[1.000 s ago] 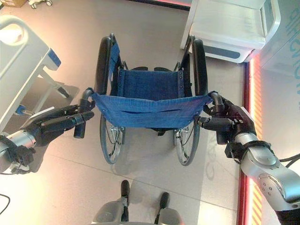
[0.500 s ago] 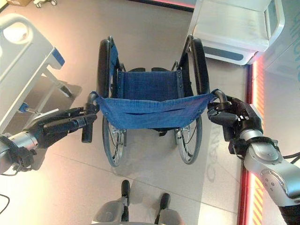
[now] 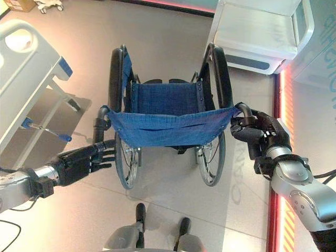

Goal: Push the wheelchair next to the bed

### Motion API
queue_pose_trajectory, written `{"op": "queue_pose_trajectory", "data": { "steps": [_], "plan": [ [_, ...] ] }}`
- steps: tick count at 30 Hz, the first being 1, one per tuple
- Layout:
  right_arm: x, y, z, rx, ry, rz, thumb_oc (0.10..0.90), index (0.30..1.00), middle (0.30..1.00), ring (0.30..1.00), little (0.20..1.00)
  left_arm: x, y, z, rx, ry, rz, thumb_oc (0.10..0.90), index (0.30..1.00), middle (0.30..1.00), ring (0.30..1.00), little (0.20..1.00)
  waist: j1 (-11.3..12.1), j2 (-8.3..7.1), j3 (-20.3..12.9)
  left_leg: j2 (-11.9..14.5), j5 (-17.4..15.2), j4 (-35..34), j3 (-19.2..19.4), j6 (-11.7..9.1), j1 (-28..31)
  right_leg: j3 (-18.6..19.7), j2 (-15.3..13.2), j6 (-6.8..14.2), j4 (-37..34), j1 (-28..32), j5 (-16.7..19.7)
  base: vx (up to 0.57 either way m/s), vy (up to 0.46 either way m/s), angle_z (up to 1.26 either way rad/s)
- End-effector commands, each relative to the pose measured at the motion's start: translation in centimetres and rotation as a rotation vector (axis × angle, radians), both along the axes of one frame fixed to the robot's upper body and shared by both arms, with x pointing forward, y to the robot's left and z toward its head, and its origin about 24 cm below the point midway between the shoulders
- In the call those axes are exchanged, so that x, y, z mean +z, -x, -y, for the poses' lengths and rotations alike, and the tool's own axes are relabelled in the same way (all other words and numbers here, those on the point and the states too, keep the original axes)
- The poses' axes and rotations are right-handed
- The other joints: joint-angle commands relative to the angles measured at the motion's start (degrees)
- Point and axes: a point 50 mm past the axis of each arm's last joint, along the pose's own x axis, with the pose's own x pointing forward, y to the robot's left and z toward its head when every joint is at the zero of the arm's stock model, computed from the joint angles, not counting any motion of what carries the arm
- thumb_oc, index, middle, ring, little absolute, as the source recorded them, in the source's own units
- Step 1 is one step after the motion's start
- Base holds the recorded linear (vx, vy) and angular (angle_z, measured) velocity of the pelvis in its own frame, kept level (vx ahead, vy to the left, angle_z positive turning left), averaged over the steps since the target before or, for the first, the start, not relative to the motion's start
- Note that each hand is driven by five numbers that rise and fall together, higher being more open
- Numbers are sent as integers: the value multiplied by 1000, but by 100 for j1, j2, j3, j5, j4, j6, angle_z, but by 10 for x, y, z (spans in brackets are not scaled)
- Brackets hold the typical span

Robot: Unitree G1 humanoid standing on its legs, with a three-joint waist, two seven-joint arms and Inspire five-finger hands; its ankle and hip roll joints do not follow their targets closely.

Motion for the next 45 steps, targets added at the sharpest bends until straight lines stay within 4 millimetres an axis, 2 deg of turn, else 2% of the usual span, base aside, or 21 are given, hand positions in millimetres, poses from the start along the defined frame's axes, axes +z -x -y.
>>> {"op": "queue_pose_trajectory", "data": {
  "steps": [1, 7, 9, 11, 16, 24, 29, 35, 36, 37, 45],
  "plan": [
    [20, -5, -8, 80, -6, 92, 400, 300, 300, 300, 300, 3, -2, 2, 38, 138, -51, 800, 900, 900, 900, 900, -189, 213, -427, 293, -258, -17, 350, -402, 251, 90, -114, 128, 21, -254, 384, 0, 0, 0],
    [22, -6, -9, 96, -8, 88, 400, 300, 300, 300, 300, 7, -3, 7, 70, 240, -72, 800, 900, 900, 900, 900, -206, 237, -448, 302, -261, -17, 388, -409, 279, 85, -116, 137, -5, -228, 395, 0, 0, 0],
    [18, -6, -11, 99, -14, 76, 400, 300, 300, 300, 300, 12, -8, 8, 110, 280, -15, 800, 900, 900, 900, 900, -206, 233, -477, 295, -278, -17, 391, -408, 301, 75, -121, 140, -10, -201, 377, 0, 0, 0],
    [15, -6, -13, 101, -16, 68, 400, 300, 300, 300, 300, 14, -14, 4, 135, 249, 50, 800, 900, 900, 900, 900, -214, 230, -493, 296, -277, -17, 387, -413, 313, 69, -123, 136, -16, -185, 375, 0, 0, 0],
    [14, -8, -13, 102, -18, 68, 400, 300, 300, 300, 300, 28, -23, 6, 136, 291, 196, 800, 900, 900, 900, 900, -201, 209, -500, 295, -282, -17, 353, -428, 320, 51, -131, 126, -5, -169, 354, 0, 0, 0],
    [15, -11, -12, 110, -20, 59, 400, 300, 300, 300, 300, 52, -36, 4, 112, 194, 458, 800, 900, 900, 900, 900, -227, 178, -508, 280, -286, -17, 350, -438, 308, 53, -131, 108, 9, -179, 335, 0, 0, 0],
    [15, -13, -11, 109, -20, 55, 400, 300, 300, 300, 300, 61, -39, 8, 50, 265, 489, 800, 900, 900, 900, 900, -256, 153, -508, 282, -294, -17, 382, -444, 309, 95, -122, 103, 20, -203, 334, 0, 0, 0],
    [11, -14, -13, 115, -24, 54, 400, 300, 300, 300, 300, 69, -35, 31, -116, 444, 534, 800, 900, 900, 900, 900, -296, 141, -478, 289, -314, -17, 416, -436, 309, 143, -112, 96, 36, -240, 341, 0, 0, 0],
    [10, -14, -14, 116, -25, 53, 400, 300, 300, 300, 300, 69, -35, 33, -129, 449, 537, 568, 552, 552, 552, 552, -300, 136, -475, 288, -317, -17, 420, -433, 312, 150, -111, 96, 39, -244, 342, 0, 0, 0],
    [10, -13, -16, 118, -29, 50, 400, 300, 300, 300, 300, 70, -35, 37, -145, 460, 547, 400, 300, 300, 300, 300, -318, 121, -476, 284, -324, -17, 430, -423, 322, 165, -108, 96, 40, -244, 346, 0, 0, 0],
    [8, -15, -19, 122, -44, 46, 400, 300, 300, 300, 300, 80, -35, 39, -149, 506, 634, 400, 300, 300, 300, 300, -297, 94, -448, 278, -328, -17, 413, -418, 318, 205, -99, 85, 54, -263, 350, 0, 0, 0]
  ]
}}
